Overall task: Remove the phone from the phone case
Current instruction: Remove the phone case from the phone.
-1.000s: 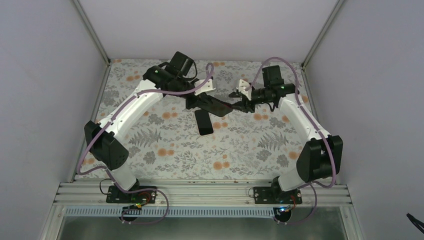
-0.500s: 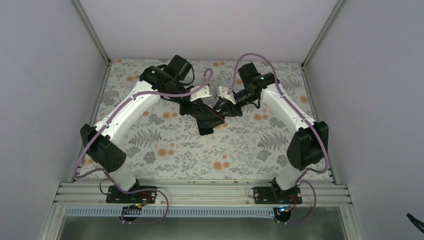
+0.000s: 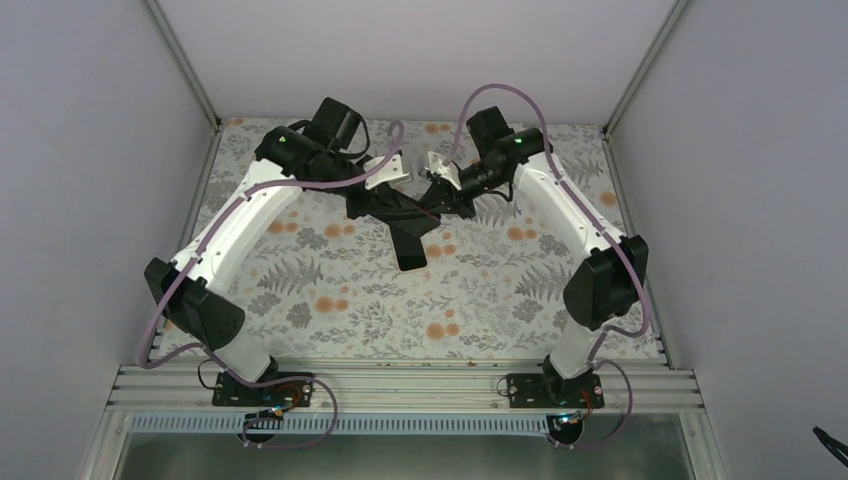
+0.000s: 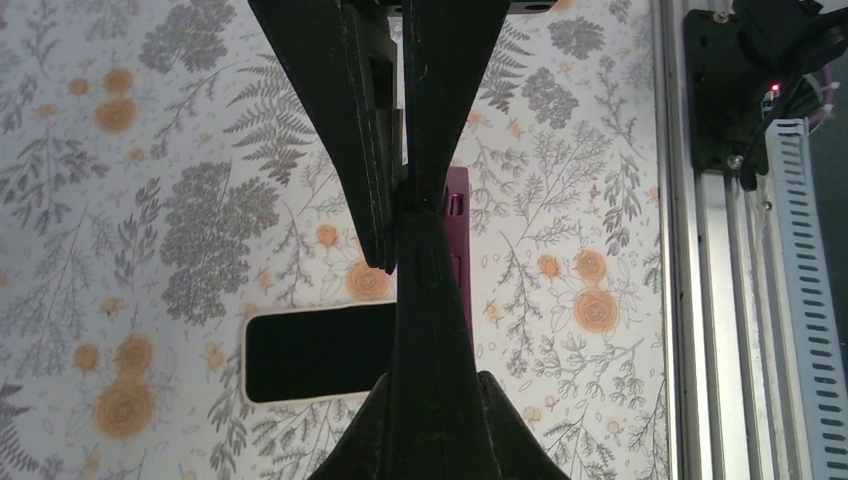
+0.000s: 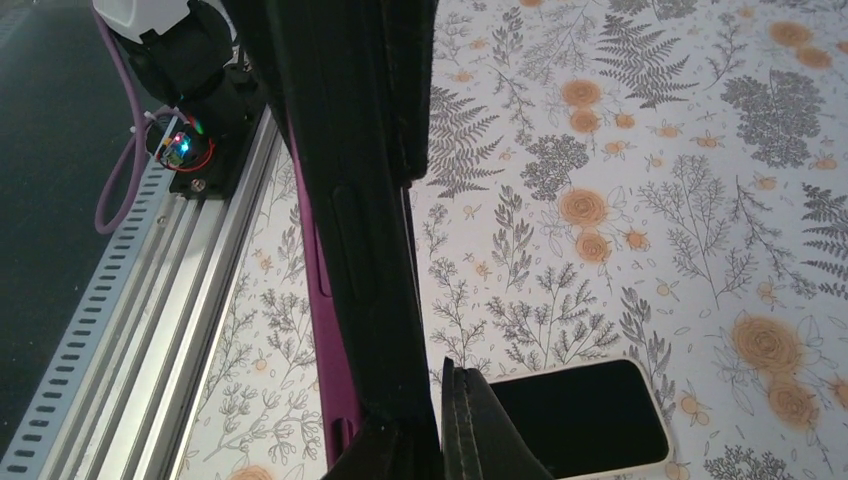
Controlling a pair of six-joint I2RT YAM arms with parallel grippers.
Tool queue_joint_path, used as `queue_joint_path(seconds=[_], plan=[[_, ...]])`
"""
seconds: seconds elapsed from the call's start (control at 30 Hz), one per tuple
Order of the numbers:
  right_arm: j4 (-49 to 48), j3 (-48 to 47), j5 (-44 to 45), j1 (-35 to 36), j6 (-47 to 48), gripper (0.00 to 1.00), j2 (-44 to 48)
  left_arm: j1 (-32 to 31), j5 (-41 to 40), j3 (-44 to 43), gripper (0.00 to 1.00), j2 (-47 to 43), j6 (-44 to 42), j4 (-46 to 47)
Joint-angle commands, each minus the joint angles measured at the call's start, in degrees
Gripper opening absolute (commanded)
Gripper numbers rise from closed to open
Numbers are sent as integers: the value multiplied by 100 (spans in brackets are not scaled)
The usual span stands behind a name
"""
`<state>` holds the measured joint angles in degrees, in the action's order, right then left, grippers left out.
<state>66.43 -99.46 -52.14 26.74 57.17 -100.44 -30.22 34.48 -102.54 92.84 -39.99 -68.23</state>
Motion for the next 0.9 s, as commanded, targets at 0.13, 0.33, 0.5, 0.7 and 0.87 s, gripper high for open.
queue_joint_path(seconds=[0.13, 0.33, 0.5, 0.7, 0.87], plan=[[590, -363, -1195, 521, -1115, 3, -20, 69, -445, -966, 49, 189, 96, 1757], [-745, 328, -673, -20, -2258, 3, 849, 69, -953, -1442, 76, -99, -48, 1322], [-1471, 493, -287, -703, -3150, 3, 1049, 77, -1450, -1447, 96, -676, -99, 1563], [-2717, 82, 398, -1136, -4614, 3, 948, -539, -3220, 336, 100, -1428, -121, 3631], [-3199, -823, 984, -1145, -5261, 3, 415, -1243, -4866, 1158, 100, -1098, -408, 5101]])
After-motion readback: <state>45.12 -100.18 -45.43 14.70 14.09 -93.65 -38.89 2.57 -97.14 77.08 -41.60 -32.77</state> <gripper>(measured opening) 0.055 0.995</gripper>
